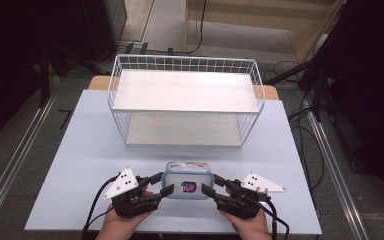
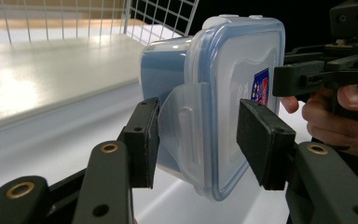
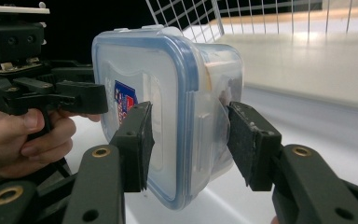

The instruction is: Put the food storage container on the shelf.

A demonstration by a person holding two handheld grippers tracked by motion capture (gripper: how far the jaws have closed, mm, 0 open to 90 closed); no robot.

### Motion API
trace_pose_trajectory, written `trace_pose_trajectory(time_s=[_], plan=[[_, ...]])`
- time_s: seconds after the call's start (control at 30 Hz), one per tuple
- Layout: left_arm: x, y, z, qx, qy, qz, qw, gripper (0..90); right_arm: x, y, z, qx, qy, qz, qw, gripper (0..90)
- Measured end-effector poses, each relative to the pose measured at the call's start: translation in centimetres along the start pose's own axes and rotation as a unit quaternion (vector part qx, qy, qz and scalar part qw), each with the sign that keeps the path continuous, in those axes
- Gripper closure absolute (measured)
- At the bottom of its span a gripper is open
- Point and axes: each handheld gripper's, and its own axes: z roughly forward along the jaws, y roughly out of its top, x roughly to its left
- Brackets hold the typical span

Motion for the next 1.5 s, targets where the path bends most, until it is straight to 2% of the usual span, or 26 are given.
trace_pose_trajectory(time_s=[0.23,0.4,0.53,0.7,0.93,1.07,1.13,1.3,1.4,1.5], plan=[[-0.7,0.9,-0.7,-0.023,0.006,0.024,0.9994,50.4,0.8,0.9,-0.5,-0.025,0.001,-0.028,0.9993,52.3],[-1.2,2.0,-1.1,-0.044,0.010,0.040,0.9982,50.1,1.5,2.1,-1.0,-0.047,0.000,-0.051,0.9976,52.3],[-1.4,2.9,-1.5,-0.055,0.012,0.054,0.9969,50.1,1.8,2.8,-1.2,-0.058,0.001,-0.058,0.9966,52.3],[-1.5,4.5,-1.9,-0.068,0.012,0.070,0.9952,50.2,2.2,4.1,-1.4,-0.074,0.003,-0.072,0.9947,52.3],[-1.5,7.2,-2.2,-0.085,0.013,0.090,0.9922,50.2,2.4,6.2,-1.6,-0.100,0.009,-0.075,0.9922,52.3],[-1.3,8.6,-2.2,-0.098,0.011,0.101,0.9901,50.2,2.5,7.8,-1.7,-0.112,0.007,-0.091,0.9895,52.4],[-1.2,9.0,-2.1,-0.102,0.010,0.102,0.9895,50.2,2.6,8.7,-1.7,-0.116,0.002,-0.103,0.9879,52.3],[-0.9,9.9,-1.8,-0.111,0.008,0.103,0.9885,50.2,2.5,9.8,-1.8,-0.120,-0.002,-0.111,0.9865,52.3],[-0.7,10.2,-1.7,-0.112,0.008,0.099,0.9887,50.3,2.5,10.2,-1.7,-0.119,-0.003,-0.112,0.9865,52.3],[-0.1,10.6,-1.3,-0.107,0.006,0.091,0.9901,50.2,2.1,10.6,-1.4,-0.113,-0.004,-0.105,0.9880,52.2]])
